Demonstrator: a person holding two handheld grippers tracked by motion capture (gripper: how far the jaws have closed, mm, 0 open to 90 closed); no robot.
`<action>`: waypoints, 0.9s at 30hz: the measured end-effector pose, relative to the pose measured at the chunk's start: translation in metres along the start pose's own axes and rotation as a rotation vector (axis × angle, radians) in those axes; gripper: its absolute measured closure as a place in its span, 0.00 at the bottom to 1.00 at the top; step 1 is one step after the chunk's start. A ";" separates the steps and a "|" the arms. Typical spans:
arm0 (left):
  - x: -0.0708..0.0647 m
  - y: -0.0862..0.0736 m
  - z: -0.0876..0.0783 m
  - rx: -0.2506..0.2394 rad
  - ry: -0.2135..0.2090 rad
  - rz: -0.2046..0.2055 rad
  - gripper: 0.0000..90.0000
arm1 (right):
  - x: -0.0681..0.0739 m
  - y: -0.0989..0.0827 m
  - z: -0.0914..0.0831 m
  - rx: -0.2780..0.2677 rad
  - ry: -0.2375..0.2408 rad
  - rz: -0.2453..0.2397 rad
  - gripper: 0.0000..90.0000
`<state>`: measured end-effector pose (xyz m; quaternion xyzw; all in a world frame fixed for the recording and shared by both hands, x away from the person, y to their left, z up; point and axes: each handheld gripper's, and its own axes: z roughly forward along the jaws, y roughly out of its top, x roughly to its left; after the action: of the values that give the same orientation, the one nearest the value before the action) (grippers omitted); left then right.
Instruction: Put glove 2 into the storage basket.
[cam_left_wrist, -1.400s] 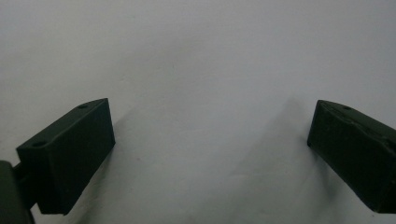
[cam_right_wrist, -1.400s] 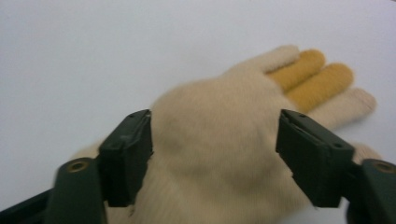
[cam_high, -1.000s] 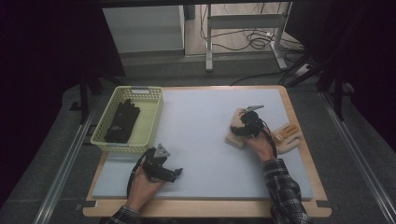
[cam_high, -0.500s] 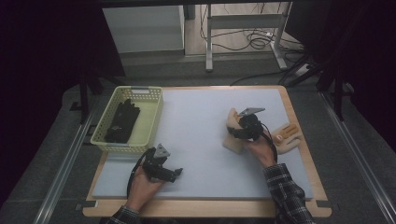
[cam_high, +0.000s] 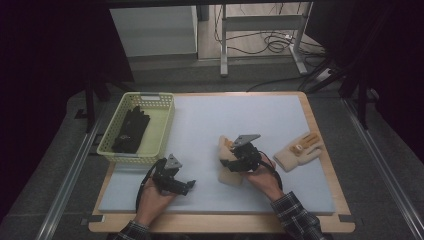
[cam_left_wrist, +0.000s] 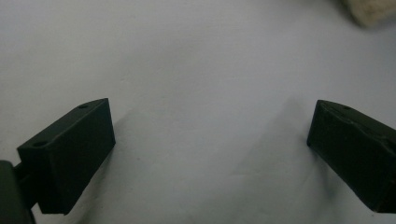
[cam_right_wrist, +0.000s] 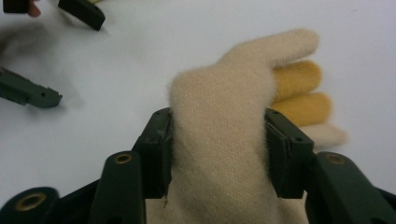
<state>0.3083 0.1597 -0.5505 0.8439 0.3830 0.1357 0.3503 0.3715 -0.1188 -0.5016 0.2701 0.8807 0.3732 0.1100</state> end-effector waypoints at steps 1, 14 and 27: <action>0.000 0.000 0.000 0.000 0.000 -0.001 0.01 | 0.001 -0.002 0.003 0.001 0.011 0.001 0.50; 0.000 0.000 0.000 0.000 -0.001 -0.002 0.01 | -0.013 -0.008 -0.006 -0.012 -0.003 0.015 0.34; 0.000 0.000 0.000 0.000 0.000 -0.002 0.01 | -0.055 -0.038 -0.041 -0.009 -0.165 0.124 0.42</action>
<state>0.3082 0.1596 -0.5505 0.8435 0.3839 0.1355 0.3504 0.3862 -0.1955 -0.5006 0.3534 0.8486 0.3595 0.1603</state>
